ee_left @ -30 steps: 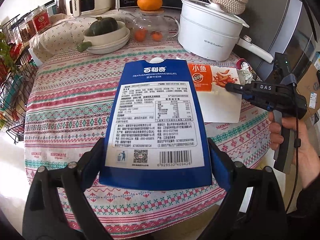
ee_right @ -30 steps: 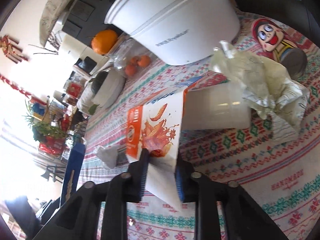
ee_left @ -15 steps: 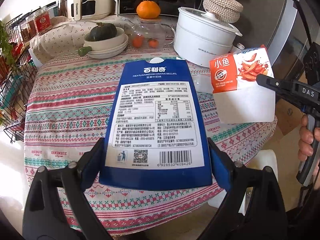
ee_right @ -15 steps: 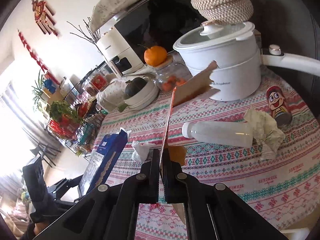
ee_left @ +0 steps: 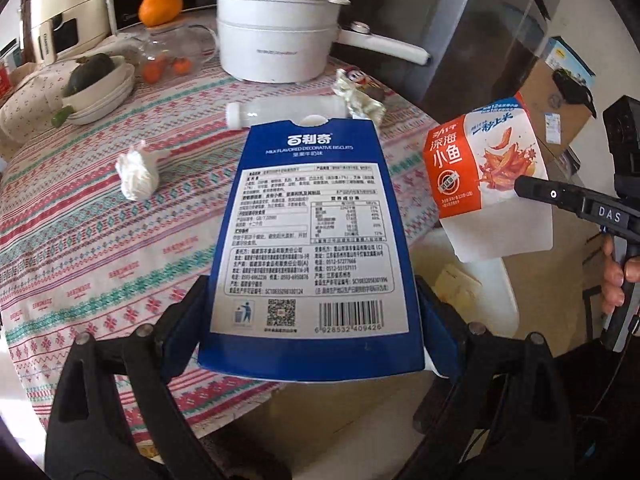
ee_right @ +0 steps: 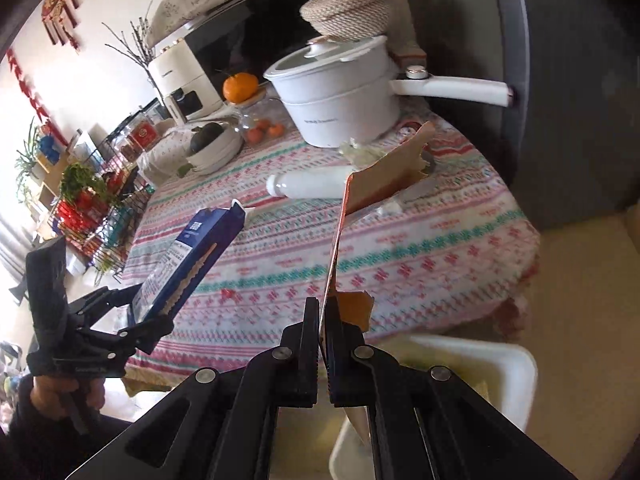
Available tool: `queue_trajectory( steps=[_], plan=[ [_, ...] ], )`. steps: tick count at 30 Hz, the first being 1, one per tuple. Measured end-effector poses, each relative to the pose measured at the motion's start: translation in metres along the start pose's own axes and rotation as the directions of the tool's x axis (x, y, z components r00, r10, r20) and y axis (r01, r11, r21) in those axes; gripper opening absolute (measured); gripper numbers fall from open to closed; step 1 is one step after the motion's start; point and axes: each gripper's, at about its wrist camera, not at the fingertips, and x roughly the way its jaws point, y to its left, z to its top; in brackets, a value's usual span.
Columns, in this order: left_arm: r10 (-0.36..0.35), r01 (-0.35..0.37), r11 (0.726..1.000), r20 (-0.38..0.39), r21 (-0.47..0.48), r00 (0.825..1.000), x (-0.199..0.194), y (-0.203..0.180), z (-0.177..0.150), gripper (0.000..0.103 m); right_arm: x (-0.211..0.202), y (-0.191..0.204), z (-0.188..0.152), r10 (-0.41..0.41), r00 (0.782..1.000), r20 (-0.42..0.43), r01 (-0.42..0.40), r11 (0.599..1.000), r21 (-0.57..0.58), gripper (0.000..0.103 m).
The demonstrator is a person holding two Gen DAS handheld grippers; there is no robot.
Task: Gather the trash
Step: 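Carry both bags over the bin and open both grippers to drop them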
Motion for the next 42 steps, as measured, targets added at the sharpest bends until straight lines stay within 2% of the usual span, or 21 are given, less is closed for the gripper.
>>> queue_trajectory(
  steps=[5, 10, 15, 20, 25, 31, 42],
  plan=[
    [-0.073, 0.084, 0.988, -0.088, 0.13, 0.993, 0.017, -0.047, -0.012, 0.094, -0.023, -0.038, -0.03, -0.075, 0.996, -0.046, 0.076, 0.997, 0.034, 0.004],
    [-0.113, 0.161, 0.955, -0.198, 0.247, 0.974, 0.039, -0.095, -0.028, 0.094, -0.033, -0.058, -0.054, -0.143, 0.983, -0.118, 0.146, 0.989, 0.011, 0.004],
    [-0.109, 0.2, 0.929, -0.285, 0.312, 0.952, 0.065, -0.127, -0.037, 0.094, -0.033, -0.077, -0.079, -0.189, 0.963, -0.194, 0.193, 0.981, 0.005, 0.004],
    [-0.07, 0.195, 0.919, -0.346, 0.344, 0.936, 0.092, -0.146, -0.036, 0.094, -0.033, -0.097, -0.094, -0.204, 0.948, -0.244, 0.218, 0.976, 0.029, 0.004],
    [-0.046, 0.189, 0.908, -0.358, 0.374, 0.932, 0.11, -0.161, -0.032, 0.094, -0.024, -0.107, -0.1, -0.217, 0.932, -0.291, 0.237, 0.971, 0.035, 0.004],
    [-0.049, 0.193, 0.897, -0.344, 0.398, 0.938, 0.119, -0.172, -0.028, 0.094, -0.024, -0.11, -0.102, -0.215, 0.93, -0.299, 0.239, 0.97, 0.046, 0.004],
    [-0.005, 0.127, 0.878, -0.256, 0.461, 0.967, 0.119, -0.183, -0.027, 0.095, -0.021, -0.109, -0.102, -0.218, 0.926, -0.309, 0.241, 0.97, 0.039, 0.004]
  ],
)
